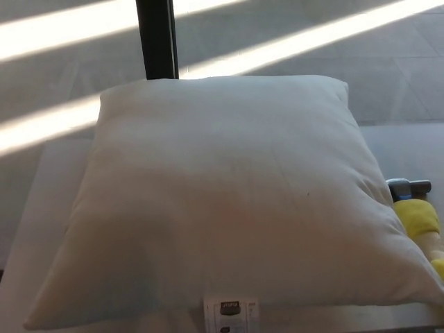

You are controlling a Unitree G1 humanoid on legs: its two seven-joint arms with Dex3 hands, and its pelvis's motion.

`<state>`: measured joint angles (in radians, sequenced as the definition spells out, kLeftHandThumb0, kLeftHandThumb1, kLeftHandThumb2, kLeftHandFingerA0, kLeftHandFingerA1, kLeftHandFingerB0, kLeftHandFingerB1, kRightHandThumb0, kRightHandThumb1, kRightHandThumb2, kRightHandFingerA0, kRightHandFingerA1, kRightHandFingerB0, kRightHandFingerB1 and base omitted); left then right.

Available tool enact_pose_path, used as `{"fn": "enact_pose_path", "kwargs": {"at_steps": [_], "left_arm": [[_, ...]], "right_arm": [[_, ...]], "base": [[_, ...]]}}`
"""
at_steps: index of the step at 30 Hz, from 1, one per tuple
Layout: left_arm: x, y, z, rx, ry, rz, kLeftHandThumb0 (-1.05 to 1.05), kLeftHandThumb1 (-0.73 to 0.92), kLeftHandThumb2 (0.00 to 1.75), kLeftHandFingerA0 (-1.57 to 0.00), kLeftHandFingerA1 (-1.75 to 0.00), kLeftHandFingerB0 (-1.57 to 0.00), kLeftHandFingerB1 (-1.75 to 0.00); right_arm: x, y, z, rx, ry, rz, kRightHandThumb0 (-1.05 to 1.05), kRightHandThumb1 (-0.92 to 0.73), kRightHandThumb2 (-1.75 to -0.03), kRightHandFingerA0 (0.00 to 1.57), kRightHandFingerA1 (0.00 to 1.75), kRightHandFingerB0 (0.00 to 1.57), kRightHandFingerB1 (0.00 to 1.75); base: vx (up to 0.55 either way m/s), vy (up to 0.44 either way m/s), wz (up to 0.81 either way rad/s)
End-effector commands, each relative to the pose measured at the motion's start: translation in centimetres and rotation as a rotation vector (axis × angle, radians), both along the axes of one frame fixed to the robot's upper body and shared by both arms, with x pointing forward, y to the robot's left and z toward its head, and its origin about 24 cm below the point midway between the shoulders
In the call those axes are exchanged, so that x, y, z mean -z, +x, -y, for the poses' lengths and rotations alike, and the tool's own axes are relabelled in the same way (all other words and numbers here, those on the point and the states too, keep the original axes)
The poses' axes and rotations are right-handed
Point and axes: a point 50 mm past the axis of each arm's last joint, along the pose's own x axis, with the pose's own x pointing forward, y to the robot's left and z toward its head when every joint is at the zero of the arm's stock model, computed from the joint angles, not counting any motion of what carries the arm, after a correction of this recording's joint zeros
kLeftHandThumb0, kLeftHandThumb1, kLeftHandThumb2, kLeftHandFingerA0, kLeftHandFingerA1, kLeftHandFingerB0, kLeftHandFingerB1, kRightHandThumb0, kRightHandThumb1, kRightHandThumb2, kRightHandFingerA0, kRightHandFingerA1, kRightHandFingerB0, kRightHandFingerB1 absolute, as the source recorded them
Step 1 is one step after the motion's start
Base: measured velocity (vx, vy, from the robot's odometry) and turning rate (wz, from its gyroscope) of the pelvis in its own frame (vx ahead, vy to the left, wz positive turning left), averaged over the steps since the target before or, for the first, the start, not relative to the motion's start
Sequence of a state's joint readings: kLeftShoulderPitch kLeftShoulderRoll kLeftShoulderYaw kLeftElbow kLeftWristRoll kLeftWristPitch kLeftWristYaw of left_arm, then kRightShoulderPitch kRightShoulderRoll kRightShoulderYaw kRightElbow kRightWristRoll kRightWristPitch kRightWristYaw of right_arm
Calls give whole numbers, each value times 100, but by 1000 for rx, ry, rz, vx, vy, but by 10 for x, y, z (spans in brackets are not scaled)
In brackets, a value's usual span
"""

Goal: A hammer is kept on the right hand side and a pillow is kept on the left hand side on the desk infront of the robot and the robot uses its right hand to pick up the hammer and makes a downward swinging motion to hit the pillow

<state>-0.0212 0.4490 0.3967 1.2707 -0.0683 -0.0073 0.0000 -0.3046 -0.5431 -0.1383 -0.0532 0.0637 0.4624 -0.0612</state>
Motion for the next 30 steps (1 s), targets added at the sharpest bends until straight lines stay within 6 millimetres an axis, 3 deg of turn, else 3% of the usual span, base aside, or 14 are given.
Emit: {"fn": "enact_pose_path", "kwargs": {"at_steps": [1, 3, 6, 8, 14, 15, 16, 17, 18, 19, 23, 24, 25, 30], "left_arm": [[-5, -1, -6, -6, 11, 31, -48, 48, 55, -85, -69, -71, -53], [-5, 1, -5, 0, 6, 44, -51, 47, 54, -83, -69, -73, -54], [-6, 1, -6, 0, 13, 42, -50, 48, 55, -81, -67, -70, -53], [-6, 0, -6, -2, 9, 50, -49, 47, 55, -81, -66, -70, -53], [-6, 3, -6, 3, 22, 39, -51, 47, 55, -85, -71, -70, -53], [-6, 3, -5, 4, 18, 52, -49, 47, 55, -84, -71, -69, -54], [-6, 3, -5, 7, 15, 50, -51, 47, 55, -82, -65, -70, -52], [-6, 3, -5, 6, 15, 49, -50, 47, 55, -83, -67, -69, -52], [-6, 3, -5, 9, 21, 37, -53, 47, 55, -86, -68, -69, -51], [-5, 3, -5, 10, 23, 34, -51, 48, 55, -88, -71, -70, -53], [-5, 3, -5, 7, 12, 36, -50, 48, 55, -85, -71, -69, -52], [-5, 1, -5, 6, 9, 36, -48, 48, 55, -83, -68, -69, -53], [-4, 0, -5, 5, 3, 37, -50, 48, 55, -82, -68, -70, -53], [-3, 1, -3, -1, 2, 44, -48, 47, 55, -85, -70, -71, -52]], "right_arm": [[22, 0, 11, 111, -125, -176, -81, -51, -87, 4, 31, 12, 30], [28, 2, 10, 103, -95, -185, -67, -61, -60, 3, 42, 13, 24], [42, 2, 12, 93, -102, -230, -65, -63, -61, 2, 39, 14, 24], [48, 2, 14, 102, -121, -254, -70, -48, -85, 2, 38, 8, 35], [78, -3, 11, 127, -130, -339, -73, -49, -84, 2, 42, 13, 41], [85, -3, 9, 120, -146, -370, -68, -63, -59, 5, 45, 19, 27], [89, -3, 8, 113, -162, -380, -37, -38, -96, 5, 56, 0, 48], [92, -3, 8, 111, -168, -394, -36, -39, -97, 5, 55, 0, 48], [96, -2, 8, 114, -161, -413, -72, -50, -82, 5, 48, 12, 41], [99, -1, 8, 116, -162, -424, -36, -40, -97, 5, 55, 0, 48], [102, 5, 9, 119, -166, -434, -36, -39, -96, 5, 55, 0, 48], [102, 7, 8, 113, -180, -434, -73, -51, -83, 8, 53, 13, 40], [100, 11, 5, 103, -202, -429, -67, -63, -59, 11, 49, 21, 28], [82, 35, -4, 72, -263, -401, -71, -51, -82, 10, 52, 16, 41]], "base": [[0, 0, 0], [0, 0, 0], [0, 0, 0], [0, 0, 0], [0, 0, 0], [0, 0, 0], [0, 0, 0], [0, 0, 0], [0, 0, 0], [0, 0, 0], [0, 0, 0], [0, 0, 0], [0, 0, 0], [0, 0, 0]]}}
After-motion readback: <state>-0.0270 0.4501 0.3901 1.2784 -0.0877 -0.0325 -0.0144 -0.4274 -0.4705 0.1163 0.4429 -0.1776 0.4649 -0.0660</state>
